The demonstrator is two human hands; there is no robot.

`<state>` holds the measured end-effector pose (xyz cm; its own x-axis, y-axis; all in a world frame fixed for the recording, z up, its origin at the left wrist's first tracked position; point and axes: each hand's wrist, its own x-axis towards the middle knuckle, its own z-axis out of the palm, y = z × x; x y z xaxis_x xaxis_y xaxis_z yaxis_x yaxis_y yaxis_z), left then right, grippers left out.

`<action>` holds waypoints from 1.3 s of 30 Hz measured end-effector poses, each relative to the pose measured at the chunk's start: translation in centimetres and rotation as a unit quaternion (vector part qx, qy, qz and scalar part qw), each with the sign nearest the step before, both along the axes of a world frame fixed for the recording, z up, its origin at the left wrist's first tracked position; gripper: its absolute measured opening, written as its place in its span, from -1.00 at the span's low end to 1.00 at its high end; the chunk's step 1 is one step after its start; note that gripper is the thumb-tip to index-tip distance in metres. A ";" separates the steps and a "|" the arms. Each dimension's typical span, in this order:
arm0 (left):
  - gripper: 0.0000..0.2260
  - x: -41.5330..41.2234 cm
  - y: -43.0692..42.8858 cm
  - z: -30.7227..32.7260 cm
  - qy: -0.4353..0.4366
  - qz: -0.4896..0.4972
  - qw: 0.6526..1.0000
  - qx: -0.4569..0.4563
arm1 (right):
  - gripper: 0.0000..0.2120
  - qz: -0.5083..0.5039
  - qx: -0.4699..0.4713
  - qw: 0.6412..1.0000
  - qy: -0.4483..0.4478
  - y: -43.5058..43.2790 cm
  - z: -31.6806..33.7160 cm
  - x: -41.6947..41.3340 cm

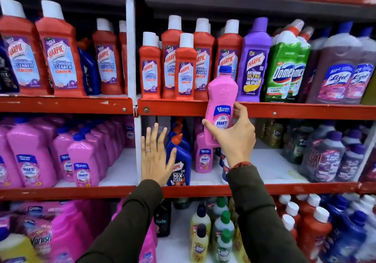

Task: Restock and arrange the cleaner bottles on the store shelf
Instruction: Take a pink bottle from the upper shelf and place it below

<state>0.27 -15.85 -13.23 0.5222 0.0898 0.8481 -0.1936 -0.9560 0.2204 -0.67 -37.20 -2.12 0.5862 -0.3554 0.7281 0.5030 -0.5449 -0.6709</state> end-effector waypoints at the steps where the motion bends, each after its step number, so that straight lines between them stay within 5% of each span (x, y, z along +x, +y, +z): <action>1: -0.40 0.0 0.1 -0.8 0.006 0.001 1.000 0.000 | -0.19 0.006 0.001 1.000 0.010 -0.1 -1.0 0.0; 9: -0.33 0.1 0.5 -7.0 0.104 -0.005 0.994 -0.019 | -0.24 0.032 -0.003 0.998 0.059 0.0 -7.8 1.2; 18: 0.00 0.5 1.4 -12.0 0.273 0.048 0.961 -0.004 | -0.21 0.078 -0.020 0.987 0.138 1.3 -13.6 3.4; 39: -0.13 0.7 1.5 -12.9 0.265 0.063 0.962 0.000 | -0.17 0.076 -0.032 0.978 0.190 1.4 -17.0 4.9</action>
